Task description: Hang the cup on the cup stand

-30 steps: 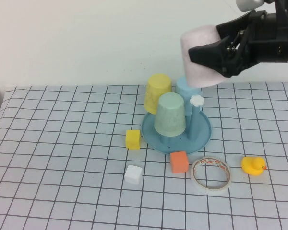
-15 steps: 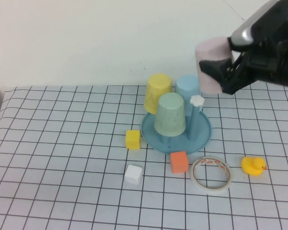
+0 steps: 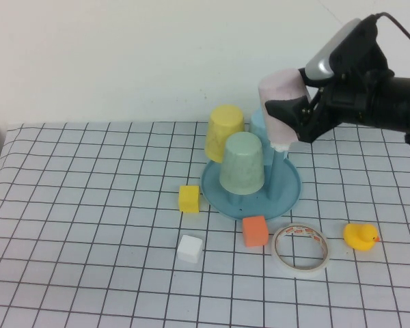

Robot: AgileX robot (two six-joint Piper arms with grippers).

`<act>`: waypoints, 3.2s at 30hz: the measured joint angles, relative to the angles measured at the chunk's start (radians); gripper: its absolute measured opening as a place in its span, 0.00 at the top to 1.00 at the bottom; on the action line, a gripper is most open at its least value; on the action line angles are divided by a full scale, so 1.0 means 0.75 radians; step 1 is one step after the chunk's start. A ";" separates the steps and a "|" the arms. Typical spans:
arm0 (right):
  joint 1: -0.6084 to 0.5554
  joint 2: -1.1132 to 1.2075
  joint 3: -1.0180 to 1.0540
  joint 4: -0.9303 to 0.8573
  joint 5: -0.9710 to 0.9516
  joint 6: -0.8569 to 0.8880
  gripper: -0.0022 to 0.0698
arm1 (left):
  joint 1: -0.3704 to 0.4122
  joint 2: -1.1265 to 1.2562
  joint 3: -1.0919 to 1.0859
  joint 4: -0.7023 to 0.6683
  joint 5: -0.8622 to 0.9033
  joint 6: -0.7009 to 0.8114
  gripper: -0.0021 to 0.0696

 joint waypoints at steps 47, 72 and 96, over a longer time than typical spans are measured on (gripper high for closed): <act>-0.003 0.029 -0.107 -0.087 -0.211 0.562 0.22 | 0.000 0.000 0.000 0.000 0.000 -0.059 0.97; -0.003 -1.644 0.932 -0.209 -0.056 0.836 0.97 | 0.000 0.000 0.002 0.000 0.000 -0.059 0.97; -0.013 -2.061 1.393 -0.577 -0.755 0.979 0.97 | 0.000 0.000 0.008 0.000 0.000 -0.059 0.97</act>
